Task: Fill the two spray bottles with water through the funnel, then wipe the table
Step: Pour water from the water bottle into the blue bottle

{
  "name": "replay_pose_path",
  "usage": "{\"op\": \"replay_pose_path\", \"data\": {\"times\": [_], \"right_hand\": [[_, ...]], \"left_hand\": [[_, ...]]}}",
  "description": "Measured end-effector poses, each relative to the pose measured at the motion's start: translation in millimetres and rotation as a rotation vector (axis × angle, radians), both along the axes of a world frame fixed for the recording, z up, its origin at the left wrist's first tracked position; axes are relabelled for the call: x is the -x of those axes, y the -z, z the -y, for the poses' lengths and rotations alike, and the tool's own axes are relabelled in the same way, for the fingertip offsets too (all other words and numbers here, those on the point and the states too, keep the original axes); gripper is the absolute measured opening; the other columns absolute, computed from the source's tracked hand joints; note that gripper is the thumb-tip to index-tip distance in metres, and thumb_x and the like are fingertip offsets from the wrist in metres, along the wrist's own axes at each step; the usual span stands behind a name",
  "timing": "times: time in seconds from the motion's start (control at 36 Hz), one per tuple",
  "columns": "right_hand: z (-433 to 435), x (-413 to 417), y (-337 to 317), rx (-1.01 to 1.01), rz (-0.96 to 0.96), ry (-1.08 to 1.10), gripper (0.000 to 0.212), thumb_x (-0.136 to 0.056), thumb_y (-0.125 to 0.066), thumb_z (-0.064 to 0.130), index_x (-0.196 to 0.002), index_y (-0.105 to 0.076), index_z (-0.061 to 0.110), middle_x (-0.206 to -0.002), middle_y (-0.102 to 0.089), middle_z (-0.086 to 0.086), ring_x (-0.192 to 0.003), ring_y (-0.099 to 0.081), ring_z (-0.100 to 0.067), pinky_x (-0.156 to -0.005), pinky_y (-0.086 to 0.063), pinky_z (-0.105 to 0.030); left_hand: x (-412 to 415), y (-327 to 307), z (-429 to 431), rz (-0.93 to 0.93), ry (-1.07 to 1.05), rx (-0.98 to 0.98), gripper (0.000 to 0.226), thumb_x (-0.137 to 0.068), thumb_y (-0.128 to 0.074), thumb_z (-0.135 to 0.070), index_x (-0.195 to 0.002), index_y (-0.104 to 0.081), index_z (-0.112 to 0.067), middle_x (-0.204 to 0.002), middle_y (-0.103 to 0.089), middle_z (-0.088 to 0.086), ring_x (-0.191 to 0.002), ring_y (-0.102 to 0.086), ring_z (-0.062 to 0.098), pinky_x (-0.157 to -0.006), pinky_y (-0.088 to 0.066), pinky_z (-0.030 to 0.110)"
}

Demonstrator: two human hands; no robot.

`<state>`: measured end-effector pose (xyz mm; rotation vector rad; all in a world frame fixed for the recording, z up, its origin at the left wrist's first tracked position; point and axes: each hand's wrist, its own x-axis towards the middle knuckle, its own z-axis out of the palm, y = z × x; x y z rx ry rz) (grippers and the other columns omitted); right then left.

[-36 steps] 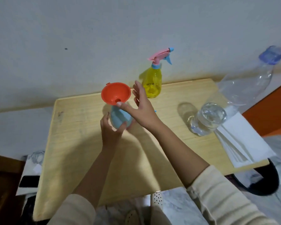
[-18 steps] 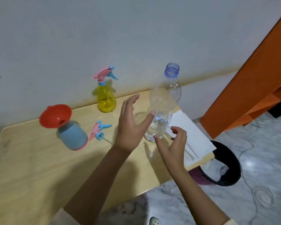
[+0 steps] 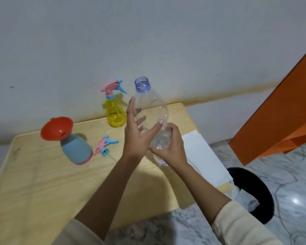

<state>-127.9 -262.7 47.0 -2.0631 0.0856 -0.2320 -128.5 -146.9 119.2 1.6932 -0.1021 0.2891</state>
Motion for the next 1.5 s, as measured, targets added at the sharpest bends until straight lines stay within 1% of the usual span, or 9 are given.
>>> {"op": "replay_pose_path", "data": {"times": [0.11, 0.25, 0.44, 0.58, 0.78, 0.92, 1.14, 1.36, 1.5], "right_hand": [[-12, -1, -9, 0.072, 0.037, -0.128, 0.092, -0.055, -0.086, 0.024, -0.130, -0.033, 0.012, -0.116, -0.035, 0.006, -0.106, -0.045, -0.012, -0.087, -0.042, -0.022], [-30, -2, -30, 0.285, -0.027, -0.299, 0.094, -0.054, -0.082, 0.030, -0.132, -0.030, 0.020, -0.117, -0.034, 0.001, -0.099, -0.053, -0.024, -0.079, -0.050, -0.040], [-56, 0, -54, 0.576, -0.122, -0.400, 0.098, -0.054, -0.079, 0.040, -0.136, -0.026, 0.030, -0.119, -0.035, -0.004, -0.104, -0.049, -0.027, -0.088, -0.043, -0.039], [-67, 2, -67, 0.729, -0.134, -0.394, 0.096, -0.055, -0.078, 0.037, -0.137, -0.028, 0.031, -0.116, -0.036, -0.006, -0.103, -0.049, -0.028, -0.084, -0.037, -0.037], [-72, -1, -84, 0.888, -0.126, -0.385, 0.092, -0.059, -0.075, 0.032, -0.138, -0.028, 0.031, -0.121, -0.036, -0.008, -0.104, -0.048, -0.029, -0.085, -0.035, -0.039], [-73, -2, -95, 0.927, -0.113, -0.370, 0.090, -0.060, -0.074, 0.030, -0.137, -0.028, 0.031, -0.122, -0.036, -0.009, -0.104, -0.047, -0.029, -0.086, -0.034, -0.040], [-77, -1, -105, 0.991, -0.104, -0.361, 0.085, -0.062, -0.071, 0.030, -0.136, -0.029, 0.030, -0.124, -0.035, -0.009, -0.105, -0.047, -0.029, -0.090, -0.034, -0.041], [-79, -2, -114, 1.027, -0.081, -0.350, 0.080, -0.064, -0.069, 0.029, -0.134, -0.030, 0.030, -0.122, -0.035, -0.009, -0.103, -0.047, -0.029, -0.089, -0.034, -0.040], [-78, -2, -116, 1.045, -0.056, -0.335, 0.075, -0.065, -0.067, 0.028, -0.132, -0.033, 0.029, -0.120, -0.036, -0.008, -0.101, -0.048, -0.028, -0.088, -0.034, -0.039]], "left_hand": [[7, 1, -26, -0.042, -0.063, 0.166, 0.090, -0.079, -0.072, -0.023, -0.144, -0.014, -0.043, -0.136, -0.046, 0.001, -0.111, -0.058, 0.006, -0.094, -0.050, 0.028], [15, 3, -50, -0.100, -0.188, 0.312, 0.079, -0.090, -0.059, -0.023, -0.141, -0.006, -0.050, -0.140, -0.041, 0.007, -0.122, -0.053, 0.019, -0.098, -0.047, 0.041], [21, 14, -70, -0.202, -0.387, 0.566, 0.068, -0.096, -0.052, -0.027, -0.143, -0.010, -0.051, -0.134, -0.045, 0.002, -0.104, -0.062, 0.028, -0.091, -0.049, 0.045], [23, 21, -79, -0.260, -0.422, 0.729, 0.065, -0.095, -0.052, -0.031, -0.142, -0.011, -0.053, -0.141, -0.042, 0.004, -0.097, -0.065, 0.025, -0.069, -0.053, 0.031], [20, 23, -79, -0.265, -0.401, 0.847, 0.065, -0.096, -0.051, -0.033, -0.142, -0.010, -0.052, -0.143, -0.040, 0.015, -0.086, -0.068, 0.020, -0.088, -0.050, 0.045], [17, 20, -78, -0.282, -0.390, 0.891, 0.066, -0.095, -0.052, -0.035, -0.142, -0.009, -0.053, -0.138, -0.044, 0.011, -0.111, -0.061, 0.034, -0.098, -0.044, 0.056], [16, 19, -76, -0.284, -0.387, 0.976, 0.064, -0.097, -0.048, -0.036, -0.144, -0.006, -0.051, -0.125, -0.043, -0.002, -0.101, -0.065, 0.035, -0.098, -0.044, 0.055], [9, 23, -76, -0.236, -0.396, 0.994, 0.064, -0.097, -0.048, -0.038, -0.144, -0.007, -0.051, -0.152, -0.030, -0.001, -0.094, -0.066, 0.021, -0.100, -0.042, 0.055], [7, 26, -76, -0.274, -0.361, 1.069, 0.064, -0.096, -0.050, -0.040, -0.142, -0.007, -0.055, -0.154, -0.029, 0.001, -0.121, -0.053, 0.035, -0.093, -0.046, 0.053]]}}
